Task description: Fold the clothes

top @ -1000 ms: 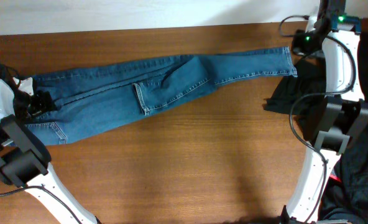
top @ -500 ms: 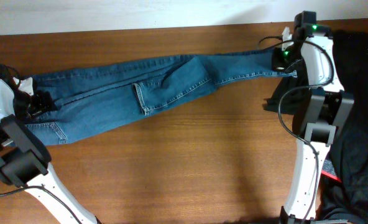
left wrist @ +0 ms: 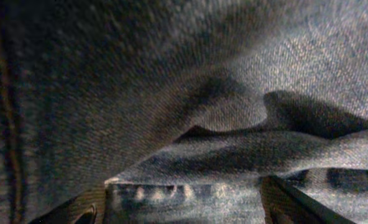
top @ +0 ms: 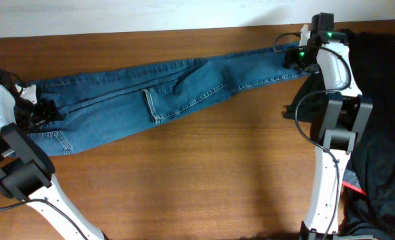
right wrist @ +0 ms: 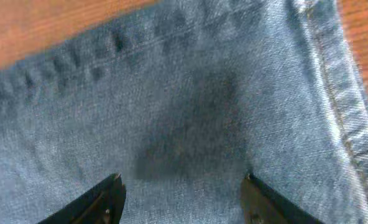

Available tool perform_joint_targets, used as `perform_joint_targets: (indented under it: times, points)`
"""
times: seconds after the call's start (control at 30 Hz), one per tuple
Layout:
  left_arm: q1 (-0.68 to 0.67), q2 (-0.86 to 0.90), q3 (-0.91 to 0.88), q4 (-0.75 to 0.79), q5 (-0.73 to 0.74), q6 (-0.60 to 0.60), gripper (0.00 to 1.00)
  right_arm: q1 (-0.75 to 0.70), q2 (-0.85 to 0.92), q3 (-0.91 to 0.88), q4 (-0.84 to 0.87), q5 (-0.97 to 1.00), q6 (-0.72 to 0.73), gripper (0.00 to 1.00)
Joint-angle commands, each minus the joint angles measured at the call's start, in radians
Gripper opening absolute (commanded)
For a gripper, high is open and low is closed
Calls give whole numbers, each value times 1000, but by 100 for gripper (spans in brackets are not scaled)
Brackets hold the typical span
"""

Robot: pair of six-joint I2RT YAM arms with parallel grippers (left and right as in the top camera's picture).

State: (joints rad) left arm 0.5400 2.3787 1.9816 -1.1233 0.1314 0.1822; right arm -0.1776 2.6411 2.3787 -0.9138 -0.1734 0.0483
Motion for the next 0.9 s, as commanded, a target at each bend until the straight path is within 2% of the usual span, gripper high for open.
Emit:
perform_joint_targets:
  times: [0.0,0.3,0.37,0.5,0.63,0.87]
  points:
    - [3,24,-20,-19,4,-5,79,-8,75,-10,25,60,39,67]
    - [3,24,-20,-18,4,-5,79,2,-4,55,-77,43,26,78]
    - [3,24,-20,-19,4,-5,79,13,-48,104,-112,11,-27,81]
    - [3,24,-20,-19,4,-5,80,65,-131,241,-241,-68,-159,80]
    - [3,24,-20,-19,4,-6,81,178,-177,350,-406,-106,-308,80]
    - [3,24,-20,-19,4,-6,84,435,-175,340,-504,-101,-353,82]
